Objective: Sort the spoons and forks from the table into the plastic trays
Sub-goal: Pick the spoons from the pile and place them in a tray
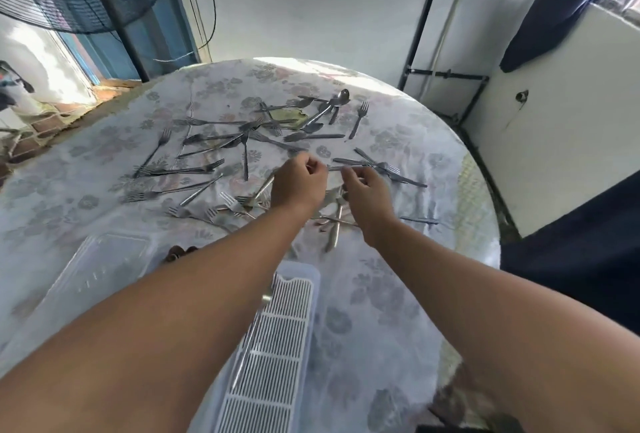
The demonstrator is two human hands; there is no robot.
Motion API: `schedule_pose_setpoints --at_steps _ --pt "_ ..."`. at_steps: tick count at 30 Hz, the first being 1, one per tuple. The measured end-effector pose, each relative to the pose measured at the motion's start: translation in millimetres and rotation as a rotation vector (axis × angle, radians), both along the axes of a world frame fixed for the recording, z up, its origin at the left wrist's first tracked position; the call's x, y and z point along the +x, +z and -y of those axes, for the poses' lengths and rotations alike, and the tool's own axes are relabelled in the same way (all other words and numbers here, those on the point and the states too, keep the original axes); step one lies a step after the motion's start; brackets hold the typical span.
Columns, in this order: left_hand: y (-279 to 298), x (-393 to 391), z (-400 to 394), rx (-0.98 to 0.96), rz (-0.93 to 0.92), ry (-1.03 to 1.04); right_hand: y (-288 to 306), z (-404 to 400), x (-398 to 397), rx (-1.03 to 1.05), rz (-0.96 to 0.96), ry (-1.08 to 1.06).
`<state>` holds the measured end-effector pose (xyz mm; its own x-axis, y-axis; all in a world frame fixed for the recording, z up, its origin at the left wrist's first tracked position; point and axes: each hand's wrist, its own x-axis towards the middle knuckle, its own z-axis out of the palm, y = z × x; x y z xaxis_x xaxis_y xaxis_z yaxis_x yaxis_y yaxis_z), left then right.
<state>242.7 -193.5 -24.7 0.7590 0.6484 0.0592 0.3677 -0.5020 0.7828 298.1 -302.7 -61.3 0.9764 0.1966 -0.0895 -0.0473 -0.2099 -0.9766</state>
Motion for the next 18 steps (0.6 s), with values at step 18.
schedule_pose_setpoints --at_steps 18 --pt "-17.2 119.2 4.9 0.043 -0.061 0.01 -15.5 15.8 134.2 -0.091 0.015 0.073"
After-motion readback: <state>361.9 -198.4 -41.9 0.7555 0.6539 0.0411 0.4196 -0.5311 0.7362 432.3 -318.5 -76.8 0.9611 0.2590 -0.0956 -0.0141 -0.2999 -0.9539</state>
